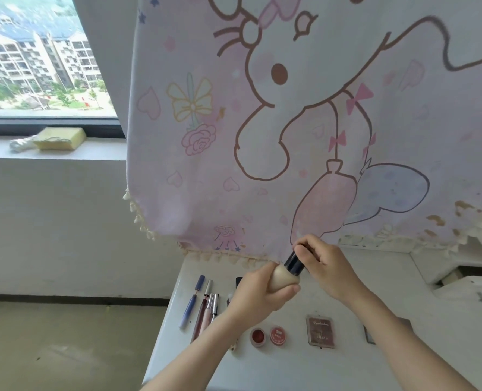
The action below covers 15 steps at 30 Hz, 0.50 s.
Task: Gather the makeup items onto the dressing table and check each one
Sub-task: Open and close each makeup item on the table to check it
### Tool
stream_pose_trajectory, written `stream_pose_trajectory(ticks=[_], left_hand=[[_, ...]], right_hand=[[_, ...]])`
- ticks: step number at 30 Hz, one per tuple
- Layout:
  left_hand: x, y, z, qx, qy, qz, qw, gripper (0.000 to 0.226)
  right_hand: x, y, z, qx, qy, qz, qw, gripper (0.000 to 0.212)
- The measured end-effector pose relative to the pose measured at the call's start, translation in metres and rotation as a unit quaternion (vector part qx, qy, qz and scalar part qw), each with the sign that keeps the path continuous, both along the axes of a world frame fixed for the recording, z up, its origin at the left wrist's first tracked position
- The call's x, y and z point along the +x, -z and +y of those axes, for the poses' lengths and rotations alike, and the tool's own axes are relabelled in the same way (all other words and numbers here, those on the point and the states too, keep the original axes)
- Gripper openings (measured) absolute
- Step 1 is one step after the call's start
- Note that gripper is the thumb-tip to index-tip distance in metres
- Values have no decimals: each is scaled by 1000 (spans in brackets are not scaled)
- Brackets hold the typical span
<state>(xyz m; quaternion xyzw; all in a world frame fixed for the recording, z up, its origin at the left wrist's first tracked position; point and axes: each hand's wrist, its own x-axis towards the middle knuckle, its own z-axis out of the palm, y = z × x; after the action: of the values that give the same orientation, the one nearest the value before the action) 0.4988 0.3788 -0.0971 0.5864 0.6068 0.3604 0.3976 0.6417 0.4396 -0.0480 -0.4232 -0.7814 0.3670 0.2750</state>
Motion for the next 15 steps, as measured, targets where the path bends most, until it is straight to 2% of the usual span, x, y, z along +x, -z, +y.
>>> stream_pose_trajectory(ticks=[4, 9, 15], left_hand=[[-3, -8, -10, 2, 33, -40, 999, 24], [-5, -13, -19, -37, 49, -82, 995, 17], [-14, -26, -23, -79, 75, -137, 985, 16]], right_hand=[[-8, -6, -5, -8, -11, 0, 1000, 26], [-18, -5, -8, 0, 52, -48, 998, 38], [-28, -11, -10, -25, 92, -16, 995, 39]])
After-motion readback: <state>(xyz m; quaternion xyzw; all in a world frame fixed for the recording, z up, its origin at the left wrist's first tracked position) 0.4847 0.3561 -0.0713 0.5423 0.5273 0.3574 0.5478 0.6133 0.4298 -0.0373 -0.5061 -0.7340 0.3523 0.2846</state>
